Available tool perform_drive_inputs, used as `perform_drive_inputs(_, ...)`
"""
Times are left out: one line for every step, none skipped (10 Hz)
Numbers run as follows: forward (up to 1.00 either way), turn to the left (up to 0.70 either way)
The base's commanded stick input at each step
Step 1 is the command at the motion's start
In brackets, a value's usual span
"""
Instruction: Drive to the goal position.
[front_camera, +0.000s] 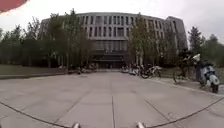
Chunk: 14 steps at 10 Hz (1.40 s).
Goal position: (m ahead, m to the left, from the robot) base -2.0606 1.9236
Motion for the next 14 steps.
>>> perform_drive_inputs(0.50,0.00)
perform_drive_inputs(0.50,0.00)
perform_drive_inputs(0.50,0.00)
perform_drive_inputs(0.50,0.00)
perform_drive_inputs(0.50,0.00)
perform_drive_inputs(0.50,0.00)
perform_drive_inputs(0.50,0.00)
perform_drive_inputs(0.50,0.00)
perform_drive_inputs(0.50,0.00)
perform_drive_inputs(0.50,0.00)
perform_drive_inputs(0.50,0.00)
perform_drive_inputs(0.50,0.00)
perform_drive_inputs(0.50,0.00)
perform_drive_inputs(0.50,0.00)
